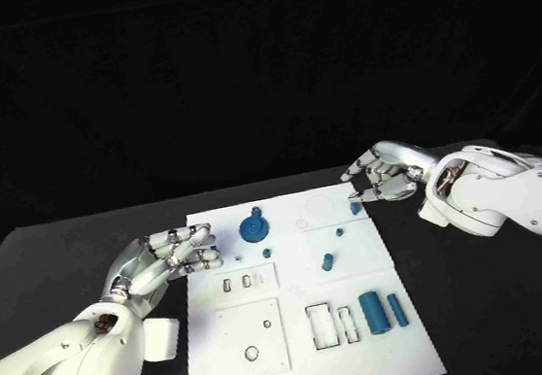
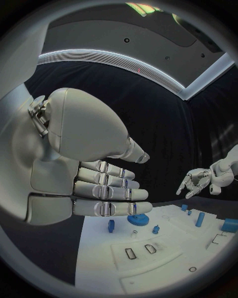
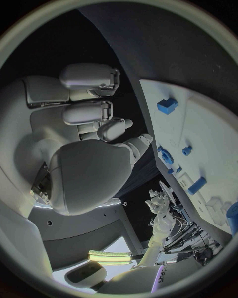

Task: Assemble the parts on the task board

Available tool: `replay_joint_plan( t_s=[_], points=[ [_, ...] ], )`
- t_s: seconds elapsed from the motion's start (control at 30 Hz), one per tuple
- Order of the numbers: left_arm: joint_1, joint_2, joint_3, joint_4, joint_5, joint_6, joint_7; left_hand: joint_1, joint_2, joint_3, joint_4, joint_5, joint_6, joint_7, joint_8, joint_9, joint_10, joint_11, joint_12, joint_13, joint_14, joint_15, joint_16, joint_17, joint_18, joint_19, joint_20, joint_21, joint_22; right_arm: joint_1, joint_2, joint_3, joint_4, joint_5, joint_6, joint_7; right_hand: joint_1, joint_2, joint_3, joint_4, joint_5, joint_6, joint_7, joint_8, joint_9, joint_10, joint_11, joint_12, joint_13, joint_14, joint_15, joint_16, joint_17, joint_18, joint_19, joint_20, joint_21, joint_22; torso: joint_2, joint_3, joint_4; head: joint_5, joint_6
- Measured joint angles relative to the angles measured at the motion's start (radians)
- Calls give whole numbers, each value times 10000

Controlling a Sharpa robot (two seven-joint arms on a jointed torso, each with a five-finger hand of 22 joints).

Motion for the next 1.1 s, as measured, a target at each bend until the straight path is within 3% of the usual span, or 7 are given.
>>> replay_joint_plan(
  t_s=[0.27,0.77,1.1],
  points=[
    [-2,14,-1,-25,0,18,-1,-38,38,0,0,0,0,0,-24,0,-36,35,0,0,-32,31,-40,13,0,-37,37,0,-6,-201,57,-26,-431,-10,199,180,0,0,-53,-52,-11,-26,26,0,-14,-20,20,-54,-51,0,0,0,-1,0,0,0,-39,-31,-2,15,-11,-8,-10],
    [-4,19,-2,-63,0,32,-4,-38,37,-28,-28,0,0,0,-24,0,-35,36,0,1,-68,-5,-39,12,-1,-37,37,-38,-16,-486,323,-29,-911,-59,458,220,-1,0,-101,-40,-11,-68,67,0,-23,-38,38,-92,-58,0,0,0,-3,0,0,0,-39,-35,4,0,-9,5,-113],
    [-4,23,-2,-80,-1,37,-7,-38,37,-28,-27,0,0,0,-23,1,-35,35,-38,-7,-68,-5,-77,24,0,-37,37,-37,-16,-608,548,-31,-1089,-131,517,220,249,252,-24,-137,-177,-2,1,12,6,-37,38,-92,7,0,0,0,-3,0,0,0,-39,-3,-1,-4,1,8,-158]
  ],
)
